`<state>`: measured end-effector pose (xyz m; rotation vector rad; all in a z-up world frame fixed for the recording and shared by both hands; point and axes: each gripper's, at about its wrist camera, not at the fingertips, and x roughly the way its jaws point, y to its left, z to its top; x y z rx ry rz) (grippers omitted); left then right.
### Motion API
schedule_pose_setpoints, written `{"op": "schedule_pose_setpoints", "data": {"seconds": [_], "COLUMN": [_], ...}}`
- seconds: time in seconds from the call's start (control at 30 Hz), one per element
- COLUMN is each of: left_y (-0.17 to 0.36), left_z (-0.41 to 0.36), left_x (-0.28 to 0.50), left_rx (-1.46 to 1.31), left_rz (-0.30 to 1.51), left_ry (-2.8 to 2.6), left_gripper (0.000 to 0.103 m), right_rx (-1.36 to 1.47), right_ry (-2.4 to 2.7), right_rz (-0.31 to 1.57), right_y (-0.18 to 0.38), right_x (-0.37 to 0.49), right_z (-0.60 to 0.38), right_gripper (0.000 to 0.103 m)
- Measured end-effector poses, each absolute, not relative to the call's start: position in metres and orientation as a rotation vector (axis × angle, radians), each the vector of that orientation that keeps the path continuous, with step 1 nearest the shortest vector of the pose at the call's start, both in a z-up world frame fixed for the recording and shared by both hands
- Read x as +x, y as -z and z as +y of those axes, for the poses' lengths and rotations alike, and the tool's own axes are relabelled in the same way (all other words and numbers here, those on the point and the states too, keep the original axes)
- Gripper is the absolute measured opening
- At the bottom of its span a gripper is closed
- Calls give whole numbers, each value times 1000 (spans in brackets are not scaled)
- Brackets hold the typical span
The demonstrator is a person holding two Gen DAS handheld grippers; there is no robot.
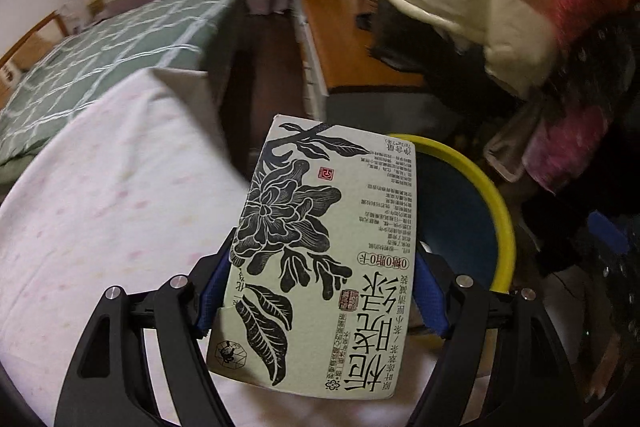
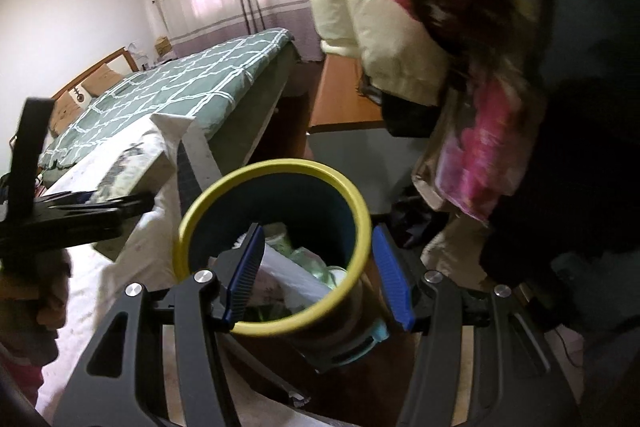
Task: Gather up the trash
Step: 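Carry the tissue box with the left gripper into the bin and release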
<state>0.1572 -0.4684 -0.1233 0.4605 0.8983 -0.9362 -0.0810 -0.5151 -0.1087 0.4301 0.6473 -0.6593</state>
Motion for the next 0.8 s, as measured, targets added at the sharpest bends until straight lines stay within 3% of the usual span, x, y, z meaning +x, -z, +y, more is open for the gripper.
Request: {"op": "schedule_pose_setpoints", "data": {"seconds": [0.27,0.3,0.37,0.4,0.8], "left_y": [153,154,149,145,49], "left_z": [-530,-534,-527,-522,-332], "left_x": [131,130,128,127,110], "left_rx": [514,513,494,480,201], "left_rz": [958,961,949,937,720], "left_ry": [975,972,957,948,773], "left_gripper": [77,79,93,94,98], "right_rx": [484,485,490,491,406], "right_ry": [677,678,675,672,508], "right_rz": [643,644,646,647,665], "right_y": [116,115,116,116,99], "right_x": [-107,-107,-109,-109,-79], "right_z": [-525,-525,-525,-525,-480], "right_gripper": [54,54,54,54,58]}}
